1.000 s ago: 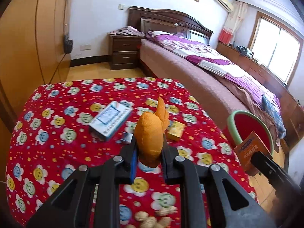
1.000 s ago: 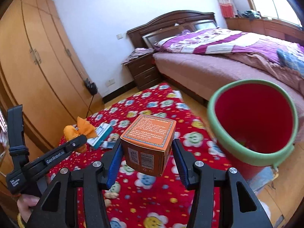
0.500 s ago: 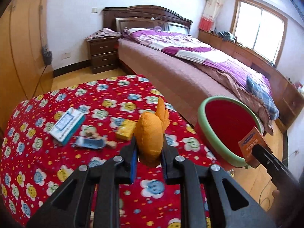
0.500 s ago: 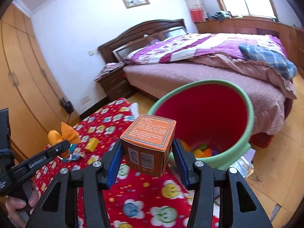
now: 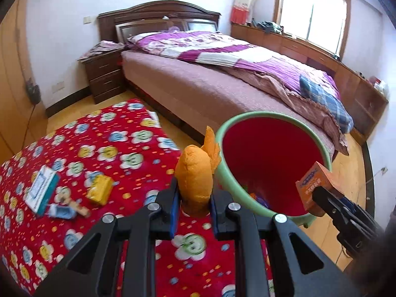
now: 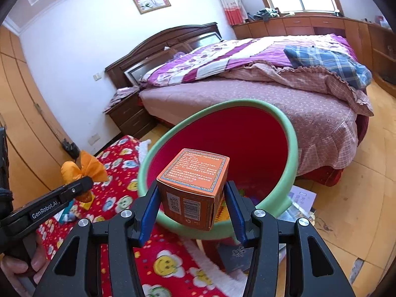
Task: Collect trash
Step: 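Carry both items over the red bucket and open both tools to drop them, then move both open tools back toward the quilt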
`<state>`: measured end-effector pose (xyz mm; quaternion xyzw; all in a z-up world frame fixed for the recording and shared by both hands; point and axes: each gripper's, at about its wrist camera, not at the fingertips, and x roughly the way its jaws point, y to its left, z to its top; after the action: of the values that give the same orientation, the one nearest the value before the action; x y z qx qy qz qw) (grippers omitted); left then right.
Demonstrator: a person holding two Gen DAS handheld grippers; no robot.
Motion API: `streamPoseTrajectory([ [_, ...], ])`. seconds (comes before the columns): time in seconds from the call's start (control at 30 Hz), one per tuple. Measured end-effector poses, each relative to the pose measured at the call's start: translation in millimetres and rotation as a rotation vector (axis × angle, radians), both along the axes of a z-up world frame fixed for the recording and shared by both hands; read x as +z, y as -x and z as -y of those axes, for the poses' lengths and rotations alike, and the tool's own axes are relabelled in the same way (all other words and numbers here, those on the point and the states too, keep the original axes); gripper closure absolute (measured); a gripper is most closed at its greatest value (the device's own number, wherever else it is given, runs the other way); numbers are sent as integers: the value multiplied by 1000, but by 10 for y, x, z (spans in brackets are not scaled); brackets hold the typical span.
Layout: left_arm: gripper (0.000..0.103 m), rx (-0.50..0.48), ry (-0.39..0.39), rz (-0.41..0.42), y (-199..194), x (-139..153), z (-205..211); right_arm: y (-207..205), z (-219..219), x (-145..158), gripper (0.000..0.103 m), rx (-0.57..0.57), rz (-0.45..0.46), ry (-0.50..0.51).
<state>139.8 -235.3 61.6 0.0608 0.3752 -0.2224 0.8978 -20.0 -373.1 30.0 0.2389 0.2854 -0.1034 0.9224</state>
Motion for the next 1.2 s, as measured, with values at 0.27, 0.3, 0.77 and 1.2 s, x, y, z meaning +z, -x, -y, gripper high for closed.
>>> streamPoseTrajectory([
  [0.27,83,-70,-1,-24,-102,-126,340,-81,185,-91,49,-34,-18,4],
  [0.3,83,-84,5,-26,-114,-137,379,-88,211,-106,49,-36,-19,1],
  [0.77,68,-148,18,-47,-139,-222,603,-96,384,-236,46,-61,-21,-42],
  [1.2,68,-100,41,-54,-70,-126,292,43,277,-90,40,-72,2,-36],
])
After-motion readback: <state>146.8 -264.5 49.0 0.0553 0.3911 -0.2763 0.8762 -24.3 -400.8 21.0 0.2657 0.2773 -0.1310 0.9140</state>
